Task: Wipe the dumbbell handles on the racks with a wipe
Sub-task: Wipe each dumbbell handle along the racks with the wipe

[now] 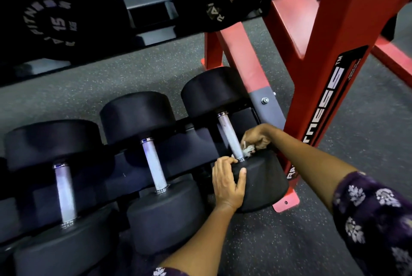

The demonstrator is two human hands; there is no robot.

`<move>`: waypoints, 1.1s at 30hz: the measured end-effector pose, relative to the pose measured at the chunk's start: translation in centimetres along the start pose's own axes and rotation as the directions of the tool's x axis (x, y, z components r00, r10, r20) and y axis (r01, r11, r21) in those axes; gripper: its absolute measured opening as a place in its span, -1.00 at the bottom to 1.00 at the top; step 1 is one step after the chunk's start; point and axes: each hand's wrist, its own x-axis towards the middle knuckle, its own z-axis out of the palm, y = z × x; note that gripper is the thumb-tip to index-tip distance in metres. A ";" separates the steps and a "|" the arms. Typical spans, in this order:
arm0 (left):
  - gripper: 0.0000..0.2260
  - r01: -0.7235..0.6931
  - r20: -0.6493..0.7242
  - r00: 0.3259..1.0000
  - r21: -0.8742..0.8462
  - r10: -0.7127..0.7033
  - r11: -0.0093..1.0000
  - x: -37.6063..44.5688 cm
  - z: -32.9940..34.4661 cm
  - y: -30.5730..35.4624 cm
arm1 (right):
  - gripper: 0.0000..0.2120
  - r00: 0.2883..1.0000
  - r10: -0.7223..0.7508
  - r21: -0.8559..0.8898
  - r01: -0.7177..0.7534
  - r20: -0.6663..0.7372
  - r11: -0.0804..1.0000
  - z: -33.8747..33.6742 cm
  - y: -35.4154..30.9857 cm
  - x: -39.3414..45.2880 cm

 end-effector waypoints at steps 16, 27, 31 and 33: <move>-0.83 -0.001 0.001 1.000 0.001 0.001 1.000 0.1 0.1 -0.3 | -0.66 0.988 -0.091 0.663 0.151 -0.124 0.733 0.6 -3.1 -1.2; -0.84 -0.014 -0.012 1.000 -0.001 0.014 1.000 0.1 0.1 -0.2 | -0.66 0.989 -0.132 0.779 0.129 -0.060 0.613 0.5 -1.8 -1.7; -0.83 -0.009 -0.009 1.000 0.009 0.009 1.000 0.1 0.2 -0.4 | -0.71 0.945 -0.173 0.915 0.316 -0.279 0.252 -0.9 -3.5 -0.7; -0.83 -0.010 -0.008 1.000 0.007 0.010 1.000 -0.1 0.2 -0.5 | -0.75 0.924 -0.188 0.819 0.383 -0.333 0.427 -0.1 -3.0 -0.6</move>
